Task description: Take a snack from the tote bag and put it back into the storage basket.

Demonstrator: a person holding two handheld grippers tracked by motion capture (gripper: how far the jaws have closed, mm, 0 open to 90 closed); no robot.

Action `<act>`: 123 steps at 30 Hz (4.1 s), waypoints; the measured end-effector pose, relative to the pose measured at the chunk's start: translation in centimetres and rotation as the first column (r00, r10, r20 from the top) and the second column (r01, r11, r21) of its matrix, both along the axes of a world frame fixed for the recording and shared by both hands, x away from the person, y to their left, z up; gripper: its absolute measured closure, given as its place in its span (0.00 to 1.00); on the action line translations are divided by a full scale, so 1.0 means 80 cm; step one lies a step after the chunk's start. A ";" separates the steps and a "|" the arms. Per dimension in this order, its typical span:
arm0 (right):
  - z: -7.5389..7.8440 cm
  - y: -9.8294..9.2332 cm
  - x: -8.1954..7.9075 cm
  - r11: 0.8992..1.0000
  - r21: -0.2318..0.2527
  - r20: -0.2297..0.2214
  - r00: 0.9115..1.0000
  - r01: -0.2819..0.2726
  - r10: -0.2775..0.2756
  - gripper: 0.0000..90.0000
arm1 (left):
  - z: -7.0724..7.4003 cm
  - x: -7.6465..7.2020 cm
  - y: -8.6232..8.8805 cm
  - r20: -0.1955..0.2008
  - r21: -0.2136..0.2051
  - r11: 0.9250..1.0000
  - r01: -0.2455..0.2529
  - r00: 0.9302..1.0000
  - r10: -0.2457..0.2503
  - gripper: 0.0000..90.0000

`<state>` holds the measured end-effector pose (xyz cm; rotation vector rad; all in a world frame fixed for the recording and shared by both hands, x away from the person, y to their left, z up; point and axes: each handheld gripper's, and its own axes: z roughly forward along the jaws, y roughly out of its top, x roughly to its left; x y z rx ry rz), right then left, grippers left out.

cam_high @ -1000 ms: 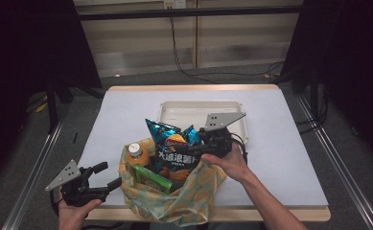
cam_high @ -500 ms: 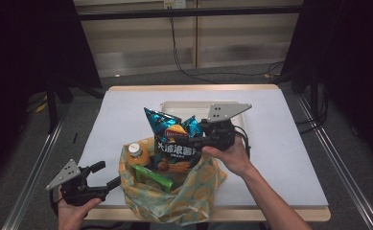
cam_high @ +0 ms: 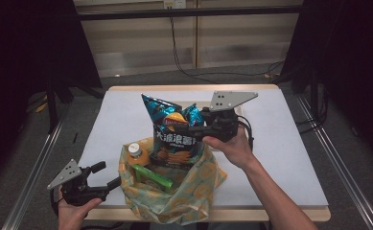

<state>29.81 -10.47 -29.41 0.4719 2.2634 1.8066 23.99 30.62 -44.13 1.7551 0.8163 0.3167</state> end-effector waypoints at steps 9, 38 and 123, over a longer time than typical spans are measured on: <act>0.023 -0.002 0.003 1.000 0.004 0.030 1.000 0.010 -0.010 0.70 | 0.000 0.000 0.000 -0.004 -0.006 1.000 -0.010 1.000 0.010 0.08; 0.092 -0.017 0.033 0.996 0.070 0.090 0.994 0.063 -0.069 0.71 | -0.001 0.002 0.000 -0.008 0.000 1.000 -0.010 1.000 0.010 0.06; -0.121 -0.010 0.270 0.951 -0.144 -0.108 0.951 0.273 -0.289 0.36 | 0.000 -0.003 0.016 0.020 0.000 0.995 -0.096 0.995 0.096 0.03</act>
